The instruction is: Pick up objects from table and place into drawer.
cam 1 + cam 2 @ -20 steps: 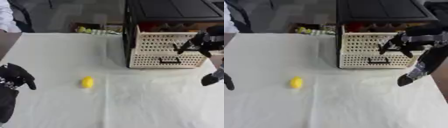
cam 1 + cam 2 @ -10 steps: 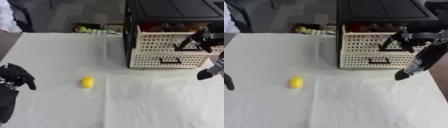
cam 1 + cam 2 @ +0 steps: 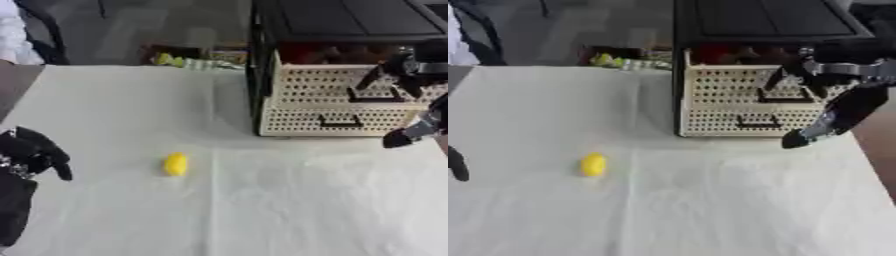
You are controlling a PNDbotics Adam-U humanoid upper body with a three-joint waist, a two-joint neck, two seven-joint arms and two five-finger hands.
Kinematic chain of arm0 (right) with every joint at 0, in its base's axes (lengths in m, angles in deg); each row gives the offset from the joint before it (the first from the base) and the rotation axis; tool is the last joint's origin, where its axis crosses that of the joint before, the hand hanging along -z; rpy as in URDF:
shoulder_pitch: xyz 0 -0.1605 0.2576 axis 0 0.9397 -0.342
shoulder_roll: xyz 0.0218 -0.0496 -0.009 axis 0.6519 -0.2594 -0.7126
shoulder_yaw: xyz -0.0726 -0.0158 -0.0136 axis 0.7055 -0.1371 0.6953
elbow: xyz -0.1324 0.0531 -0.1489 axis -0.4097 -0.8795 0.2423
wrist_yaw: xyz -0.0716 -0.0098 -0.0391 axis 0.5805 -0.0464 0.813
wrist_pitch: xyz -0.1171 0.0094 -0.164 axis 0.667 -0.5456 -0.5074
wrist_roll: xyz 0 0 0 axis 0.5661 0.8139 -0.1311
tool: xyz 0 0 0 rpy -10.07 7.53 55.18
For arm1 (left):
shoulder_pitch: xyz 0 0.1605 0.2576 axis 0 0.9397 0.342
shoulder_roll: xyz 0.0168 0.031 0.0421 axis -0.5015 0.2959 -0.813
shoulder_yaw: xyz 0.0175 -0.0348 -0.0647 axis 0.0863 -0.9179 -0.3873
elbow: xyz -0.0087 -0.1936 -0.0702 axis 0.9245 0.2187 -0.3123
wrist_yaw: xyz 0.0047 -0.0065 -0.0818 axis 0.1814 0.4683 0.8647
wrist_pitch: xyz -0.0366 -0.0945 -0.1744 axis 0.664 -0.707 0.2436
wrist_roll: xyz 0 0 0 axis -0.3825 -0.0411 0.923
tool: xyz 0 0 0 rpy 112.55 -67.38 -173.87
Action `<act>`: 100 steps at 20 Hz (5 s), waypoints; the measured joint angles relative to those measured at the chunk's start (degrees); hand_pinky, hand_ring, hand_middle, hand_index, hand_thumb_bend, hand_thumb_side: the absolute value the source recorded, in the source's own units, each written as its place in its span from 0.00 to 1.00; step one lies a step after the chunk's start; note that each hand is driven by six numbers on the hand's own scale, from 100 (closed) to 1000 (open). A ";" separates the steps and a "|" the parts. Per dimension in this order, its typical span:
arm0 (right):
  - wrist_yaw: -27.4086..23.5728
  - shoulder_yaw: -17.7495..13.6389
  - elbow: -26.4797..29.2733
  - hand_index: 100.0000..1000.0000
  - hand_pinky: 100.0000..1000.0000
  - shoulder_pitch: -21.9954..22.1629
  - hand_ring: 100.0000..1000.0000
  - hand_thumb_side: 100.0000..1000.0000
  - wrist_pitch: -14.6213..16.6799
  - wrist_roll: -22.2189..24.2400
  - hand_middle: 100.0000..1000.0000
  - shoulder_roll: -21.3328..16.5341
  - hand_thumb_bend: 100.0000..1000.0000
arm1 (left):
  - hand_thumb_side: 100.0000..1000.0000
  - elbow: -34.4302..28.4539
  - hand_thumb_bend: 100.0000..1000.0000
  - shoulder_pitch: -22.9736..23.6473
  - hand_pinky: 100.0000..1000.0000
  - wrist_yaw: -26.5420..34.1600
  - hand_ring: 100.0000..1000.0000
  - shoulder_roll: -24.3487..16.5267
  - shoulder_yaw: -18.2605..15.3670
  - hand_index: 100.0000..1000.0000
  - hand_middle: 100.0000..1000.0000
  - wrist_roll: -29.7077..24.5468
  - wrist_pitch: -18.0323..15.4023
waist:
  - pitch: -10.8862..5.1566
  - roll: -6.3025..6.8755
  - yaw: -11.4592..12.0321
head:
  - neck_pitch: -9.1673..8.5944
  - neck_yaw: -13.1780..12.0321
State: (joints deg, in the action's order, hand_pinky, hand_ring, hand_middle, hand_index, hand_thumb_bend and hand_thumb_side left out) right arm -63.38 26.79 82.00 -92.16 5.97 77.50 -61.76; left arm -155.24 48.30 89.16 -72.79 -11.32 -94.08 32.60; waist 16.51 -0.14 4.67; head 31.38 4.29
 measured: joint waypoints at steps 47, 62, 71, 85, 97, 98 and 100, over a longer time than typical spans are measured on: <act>10.44 -1.24 -0.30 0.81 0.00 5.49 0.24 0.76 1.32 -6.64 0.00 -0.03 0.59 | 0.86 0.00 0.00 0.01 0.35 0.00 0.50 0.01 0.02 0.56 0.51 -0.17 0.55 | 0.13 -0.04 -0.04 | -0.27 0.21; 12.40 -0.41 -1.74 0.73 0.00 4.21 0.23 0.76 2.81 -5.89 0.00 0.41 0.60 | 0.87 0.00 0.00 0.01 0.35 -0.07 0.50 0.02 0.03 0.56 0.51 -0.22 0.66 | 0.14 -0.16 -0.02 | -0.27 0.36; 9.64 -0.43 -1.26 0.66 0.00 4.21 0.24 0.74 2.51 -5.27 0.00 0.41 0.62 | 0.87 0.00 0.00 0.05 0.35 -0.10 0.50 0.02 0.04 0.55 0.51 -0.38 0.86 | 0.13 -0.16 -0.27 | -0.27 0.36; 1.74 -1.74 2.05 0.62 0.00 6.42 0.23 0.72 0.03 -0.41 0.00 -1.44 0.64 | 0.87 0.00 0.00 0.07 0.35 -0.10 0.50 0.02 0.05 0.55 0.51 -0.27 1.01 | 0.11 -0.36 -0.40 | -0.27 0.32; 0.15 -2.67 4.41 0.59 0.00 8.65 0.22 0.71 -0.84 1.21 0.00 -2.07 0.65 | 0.87 0.00 0.00 0.07 0.35 -0.10 0.50 0.02 0.05 0.55 0.51 -0.24 1.04 | -0.16 -0.36 -0.69 | -0.27 0.16; -0.01 -2.72 4.62 0.59 0.00 8.74 0.22 0.71 -0.83 1.42 0.00 -2.08 0.65 | 0.87 0.00 0.00 0.07 0.35 -0.10 0.50 0.02 0.05 0.55 0.51 -0.24 1.04 | -0.18 -0.36 -0.69 | -0.27 0.16; -0.30 -2.90 4.93 0.58 0.00 9.12 0.22 0.71 -0.94 1.75 0.00 -2.10 0.65 | 0.87 0.00 0.00 0.07 0.35 -0.10 0.50 0.02 0.05 0.55 0.51 -0.22 1.06 | -0.20 -0.38 -0.71 | -0.27 0.16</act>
State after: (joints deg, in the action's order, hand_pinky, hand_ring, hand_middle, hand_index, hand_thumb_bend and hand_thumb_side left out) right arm -63.68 23.90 86.93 -83.04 5.03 79.24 -63.87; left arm -155.24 48.37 89.06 -72.77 -11.27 -94.30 33.67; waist 16.31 -0.52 3.96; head 31.11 4.45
